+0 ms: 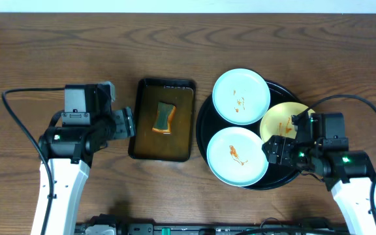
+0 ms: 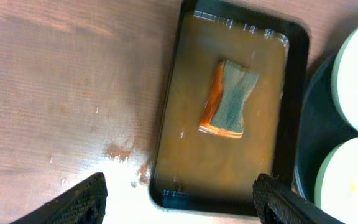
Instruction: Clean dirty plates on tray and stack at the side
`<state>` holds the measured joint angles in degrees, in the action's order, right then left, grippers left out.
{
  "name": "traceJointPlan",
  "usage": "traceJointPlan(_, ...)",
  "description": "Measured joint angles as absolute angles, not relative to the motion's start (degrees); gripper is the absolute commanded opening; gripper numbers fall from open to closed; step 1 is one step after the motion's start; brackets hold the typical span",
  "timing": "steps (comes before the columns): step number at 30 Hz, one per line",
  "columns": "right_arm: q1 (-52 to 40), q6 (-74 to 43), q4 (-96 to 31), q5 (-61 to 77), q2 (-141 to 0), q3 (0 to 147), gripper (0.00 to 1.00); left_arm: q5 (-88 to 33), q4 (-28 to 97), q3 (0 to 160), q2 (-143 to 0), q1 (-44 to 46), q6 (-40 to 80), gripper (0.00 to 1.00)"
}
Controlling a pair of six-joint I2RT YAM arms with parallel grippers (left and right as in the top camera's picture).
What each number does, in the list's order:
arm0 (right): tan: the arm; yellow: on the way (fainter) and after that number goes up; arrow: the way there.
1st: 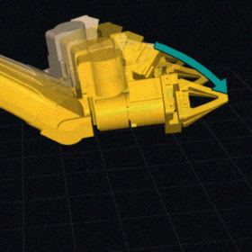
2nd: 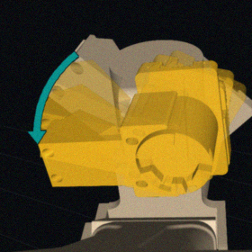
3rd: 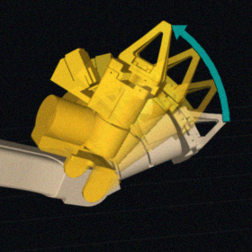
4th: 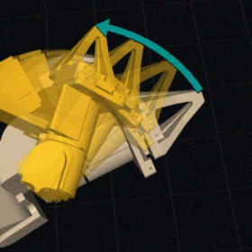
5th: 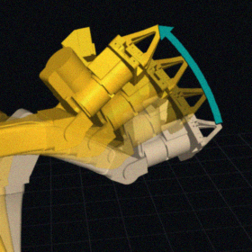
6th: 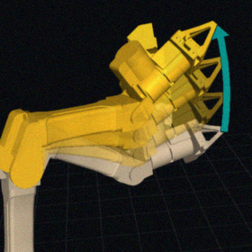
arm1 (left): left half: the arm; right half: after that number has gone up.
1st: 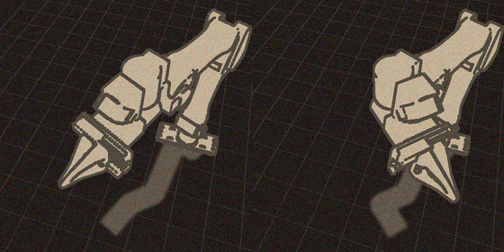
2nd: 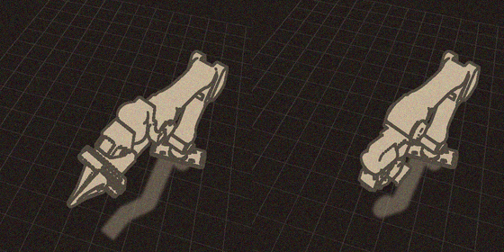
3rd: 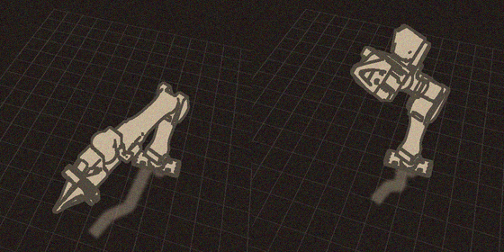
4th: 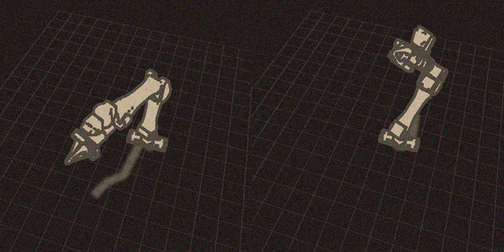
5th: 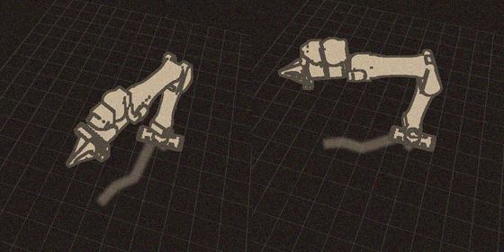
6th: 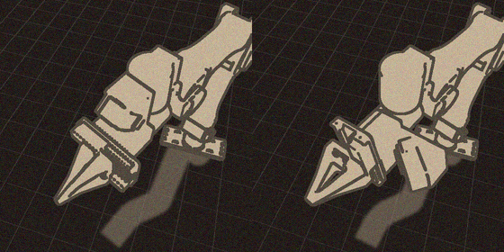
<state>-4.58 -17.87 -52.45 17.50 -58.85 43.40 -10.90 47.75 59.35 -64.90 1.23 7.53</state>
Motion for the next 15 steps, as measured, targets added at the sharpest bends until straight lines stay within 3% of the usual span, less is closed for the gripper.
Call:
traceJointPlan(9,-4.6,-21.9,-51.7,18.1,-63.0,39.6,0.64,-12.2,37.1,59.5,-67.6,2.9,9.0,0.75)
traceJointPlan(15,-4.6,-23.4,-46.4,18.7,-65.2,34.5,0.37,-12.4,34.6,59.5,-75.4,7.8,9.0,0.74)
